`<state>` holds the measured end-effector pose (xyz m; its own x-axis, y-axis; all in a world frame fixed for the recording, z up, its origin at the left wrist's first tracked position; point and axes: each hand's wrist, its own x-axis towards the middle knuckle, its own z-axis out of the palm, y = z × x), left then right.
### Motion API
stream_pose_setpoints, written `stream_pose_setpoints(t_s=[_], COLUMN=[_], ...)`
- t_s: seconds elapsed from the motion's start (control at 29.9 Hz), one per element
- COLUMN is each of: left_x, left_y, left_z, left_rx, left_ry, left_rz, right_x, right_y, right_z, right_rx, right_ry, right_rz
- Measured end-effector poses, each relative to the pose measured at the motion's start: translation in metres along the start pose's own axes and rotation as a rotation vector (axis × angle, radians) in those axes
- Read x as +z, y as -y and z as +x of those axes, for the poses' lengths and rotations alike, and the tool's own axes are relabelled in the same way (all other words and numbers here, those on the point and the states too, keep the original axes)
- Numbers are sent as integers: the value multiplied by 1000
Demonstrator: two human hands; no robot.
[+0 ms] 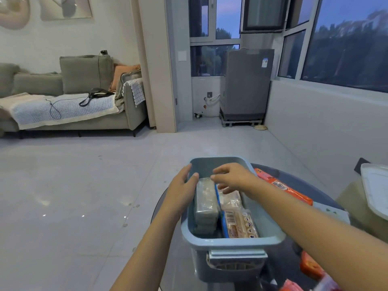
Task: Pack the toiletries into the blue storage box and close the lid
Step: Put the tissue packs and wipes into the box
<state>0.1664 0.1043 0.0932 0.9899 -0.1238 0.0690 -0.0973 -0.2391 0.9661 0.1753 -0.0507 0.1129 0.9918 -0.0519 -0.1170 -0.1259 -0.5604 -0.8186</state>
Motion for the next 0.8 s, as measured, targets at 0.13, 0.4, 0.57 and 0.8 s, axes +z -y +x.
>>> stream_pose_setpoints(t_s=[0.13, 0.4, 0.57, 0.8], left_x=[11, 86, 151, 216], left_y=[-18, -52, -67, -56], left_z=[-13, -44, -57, -63], left_rx=[65, 156, 110, 62], left_ry=[-23, 182, 311, 419], left_rz=[77, -35, -89, -33], right_x=[-27, -89, -119, -154], right_y=[-12, -76, -125, -185], right_z=[-34, -89, -106, -103], right_rx=[-142, -161, -40, 103], right_ry=[-117, -358, -414, -471], right_rz=[183, 217, 233, 40])
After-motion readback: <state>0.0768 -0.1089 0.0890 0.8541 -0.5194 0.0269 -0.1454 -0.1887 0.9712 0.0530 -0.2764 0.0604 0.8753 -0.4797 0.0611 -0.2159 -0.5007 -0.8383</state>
